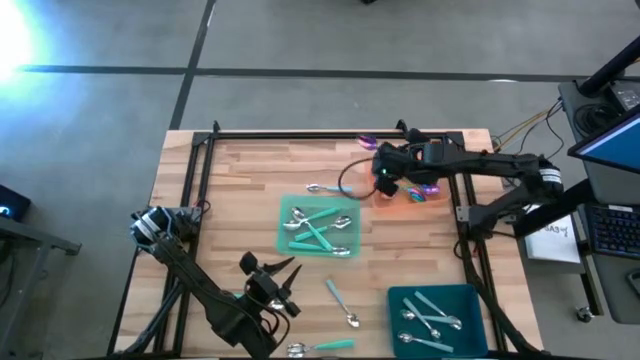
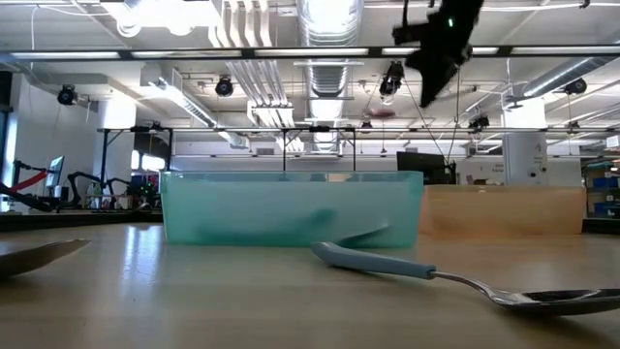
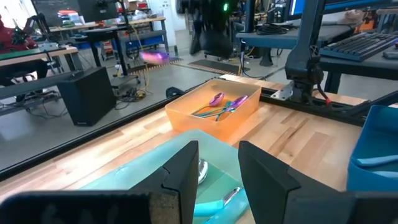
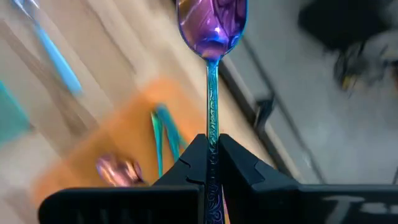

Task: Sort silverware by color (type)
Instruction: Put the violet spoon into the orange bin, then put the green spoon into the green bin

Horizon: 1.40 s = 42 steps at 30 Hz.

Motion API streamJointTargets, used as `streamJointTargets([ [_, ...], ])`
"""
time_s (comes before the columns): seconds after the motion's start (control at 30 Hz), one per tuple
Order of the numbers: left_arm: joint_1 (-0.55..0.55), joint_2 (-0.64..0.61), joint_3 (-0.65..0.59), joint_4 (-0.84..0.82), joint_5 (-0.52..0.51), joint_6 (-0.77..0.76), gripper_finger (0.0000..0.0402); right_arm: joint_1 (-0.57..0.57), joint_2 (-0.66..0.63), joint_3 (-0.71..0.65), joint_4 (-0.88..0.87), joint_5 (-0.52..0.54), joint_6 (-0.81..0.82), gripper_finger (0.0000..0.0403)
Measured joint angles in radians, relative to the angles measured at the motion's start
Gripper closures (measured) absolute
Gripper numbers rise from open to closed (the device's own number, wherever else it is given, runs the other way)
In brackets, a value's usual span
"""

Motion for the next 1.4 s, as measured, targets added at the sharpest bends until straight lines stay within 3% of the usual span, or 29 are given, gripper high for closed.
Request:
streamJointTargets([
  [0.27,0.002,-0.001,0.0,0.0,0.001,0.0,0.0302,-0.146,-0.01,-0.217,0.004,-0.164,0.003,0.039],
  [0.5,0.015,-0.017,0.0,-0.014,0.069,0.003,0.0302,-0.189,-0.01,-0.347,0.013,-0.184,-0.011,0.0375],
  [0.73,0.053,-0.021,0.0,-0.039,0.165,0.004,0.0302,-0.188,-0.013,-0.364,0.031,-0.184,-0.016,0.0317],
  [0.93,0.079,-0.028,0.0,-0.075,0.263,0.004,0.0302,-0.179,-0.018,-0.291,0.03,-0.189,-0.011,0.0313],
  [1.07,0.081,-0.029,0.0,-0.107,0.422,0.005,0.0302,-0.143,-0.025,-0.227,0.034,-0.194,-0.019,0.0321],
  [1.3,0.078,-0.028,0.0,-0.115,1.047,0.201,0.0302,-0.064,-0.025,-0.175,0.038,-0.195,-0.022,0.0328],
  [1.4,0.072,-0.027,-0.004,-0.107,1.22,0.333,0.0302,-0.034,-0.025,-0.176,0.044,-0.195,-0.023,0.0323],
])
